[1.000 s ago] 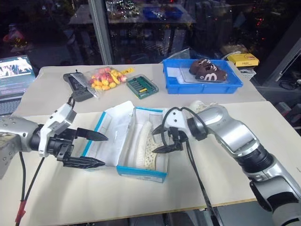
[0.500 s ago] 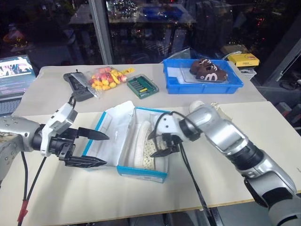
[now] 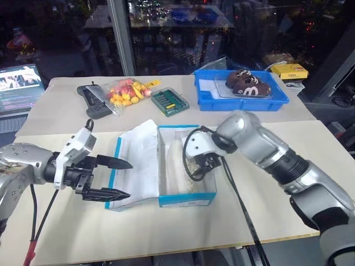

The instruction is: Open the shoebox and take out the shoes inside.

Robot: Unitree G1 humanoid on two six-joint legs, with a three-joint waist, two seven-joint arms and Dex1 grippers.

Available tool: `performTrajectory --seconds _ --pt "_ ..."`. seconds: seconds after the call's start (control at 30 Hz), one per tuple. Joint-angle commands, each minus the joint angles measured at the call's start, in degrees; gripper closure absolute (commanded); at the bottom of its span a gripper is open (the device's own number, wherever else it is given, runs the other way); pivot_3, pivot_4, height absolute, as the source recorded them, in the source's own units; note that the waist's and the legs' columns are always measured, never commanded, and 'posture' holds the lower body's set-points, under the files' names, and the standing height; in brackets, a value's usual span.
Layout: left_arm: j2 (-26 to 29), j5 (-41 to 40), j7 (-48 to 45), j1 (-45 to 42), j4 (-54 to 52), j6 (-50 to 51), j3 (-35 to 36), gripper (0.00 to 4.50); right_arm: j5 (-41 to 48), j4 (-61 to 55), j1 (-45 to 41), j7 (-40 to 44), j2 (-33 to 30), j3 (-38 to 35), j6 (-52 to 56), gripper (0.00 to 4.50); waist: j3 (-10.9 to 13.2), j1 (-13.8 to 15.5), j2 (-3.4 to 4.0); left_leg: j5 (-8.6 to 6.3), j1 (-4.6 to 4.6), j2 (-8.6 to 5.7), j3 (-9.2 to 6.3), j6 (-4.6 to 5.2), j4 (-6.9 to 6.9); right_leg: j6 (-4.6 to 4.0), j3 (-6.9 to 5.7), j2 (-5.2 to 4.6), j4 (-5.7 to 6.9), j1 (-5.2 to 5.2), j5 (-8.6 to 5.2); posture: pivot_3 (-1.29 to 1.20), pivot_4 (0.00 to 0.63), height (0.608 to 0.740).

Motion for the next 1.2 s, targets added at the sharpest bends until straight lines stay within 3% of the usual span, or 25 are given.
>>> performTrajectory --seconds 0.03,0.47,0.5,0.53,0.83,1.2 --pt "-0.55 0.04 0.38 -0.39 -1.14 -1.55 -0.07 0.0 -2.51 0.03 -1.38 1.94 -0.97 -0.73 -3.7 0.82 0.0 0.0 0.0 0.0 0.01 0.0 0.0 0.0 0.0 0.0 0.0 0.0 0.0 0.0 0.0 0.0 0.15 0.74" --pt "-0.91 0.29 0.68 -0.23 -1.06 -2.4 -0.12 0.0 -8.95 7.5 0.98 1.62 2.38 0.4 -9.98 0.82 0.0 -0.01 0.0 0.0 0.05 0.0 0.0 0.0 0.0 0.0 0.0 0.0 0.0 0.05 0.0 0.0 0.15 0.74" --pt "-0.91 0.28 0.69 -0.2 -1.09 -2.4 -0.08 0.0 -9.22 7.93 1.0 1.44 2.8 0.19 -10.06 1.33 0.0 -0.02 0.0 0.0 0.06 0.0 0.0 0.0 0.0 0.0 0.0 0.0 0.01 0.05 0.0 0.0 0.15 0.74" --pt "-0.9 0.3 0.69 -0.15 -1.08 -2.43 -0.03 0.0 -9.35 8.12 0.93 1.53 3.09 -0.07 -10.09 1.44 -0.01 -0.02 -0.02 0.0 0.06 0.0 0.0 0.0 0.0 0.0 0.0 0.0 0.01 0.05 0.0 0.0 0.15 0.74" --pt "-0.99 0.98 0.42 -0.78 -0.09 -3.21 -0.85 0.0 -7.24 5.58 -1.07 2.89 5.01 -4.45 -7.0 4.37 0.0 -0.23 -0.01 0.0 0.06 0.0 0.0 -0.01 0.0 -0.03 0.01 0.01 0.02 0.06 0.01 0.0 0.15 0.74" --pt "-1.0 1.83 -0.41 -2.1 0.91 -3.7 -2.0 0.0 -4.02 6.51 -6.73 0.53 6.48 -12.0 -2.56 4.43 0.04 -0.21 0.05 0.0 0.0 0.0 0.0 -0.01 0.0 -0.02 0.01 0.01 0.03 -0.01 0.01 0.0 0.15 0.74"
